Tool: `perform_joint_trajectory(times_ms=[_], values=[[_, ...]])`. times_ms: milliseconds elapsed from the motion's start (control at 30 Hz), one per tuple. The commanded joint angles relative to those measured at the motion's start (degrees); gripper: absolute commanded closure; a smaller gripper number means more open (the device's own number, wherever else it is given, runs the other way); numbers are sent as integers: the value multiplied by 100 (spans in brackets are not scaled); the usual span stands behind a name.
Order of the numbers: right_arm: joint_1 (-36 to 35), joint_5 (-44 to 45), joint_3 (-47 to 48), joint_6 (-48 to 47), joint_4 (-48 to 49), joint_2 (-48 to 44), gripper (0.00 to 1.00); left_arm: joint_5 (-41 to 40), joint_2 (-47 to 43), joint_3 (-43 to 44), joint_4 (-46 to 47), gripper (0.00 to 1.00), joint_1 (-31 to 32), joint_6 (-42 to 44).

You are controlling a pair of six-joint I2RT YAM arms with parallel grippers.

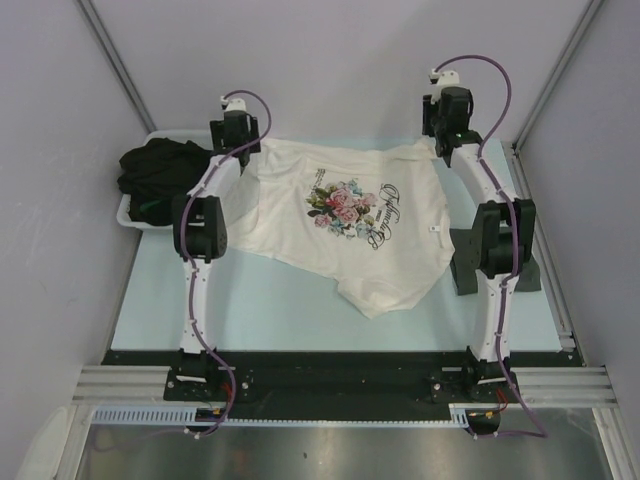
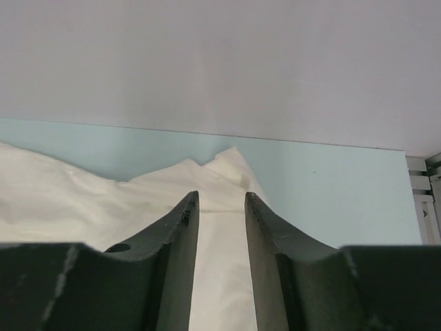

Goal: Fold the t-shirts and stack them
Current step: Flatten out the tshirt

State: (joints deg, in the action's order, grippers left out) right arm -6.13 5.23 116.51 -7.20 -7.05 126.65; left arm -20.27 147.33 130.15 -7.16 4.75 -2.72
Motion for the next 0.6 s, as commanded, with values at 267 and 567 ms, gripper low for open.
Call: perform_joint_trajectory(times_ms=[267, 567], values=[[-406, 22, -953, 1105, -1096, -2054, 59, 611, -3690, -2317, -1287, 9, 1080, -359], [-380, -523, -2826, 1748, -1808, -3445, 59, 690, -5213, -4145, -1929, 11, 1809, -614]])
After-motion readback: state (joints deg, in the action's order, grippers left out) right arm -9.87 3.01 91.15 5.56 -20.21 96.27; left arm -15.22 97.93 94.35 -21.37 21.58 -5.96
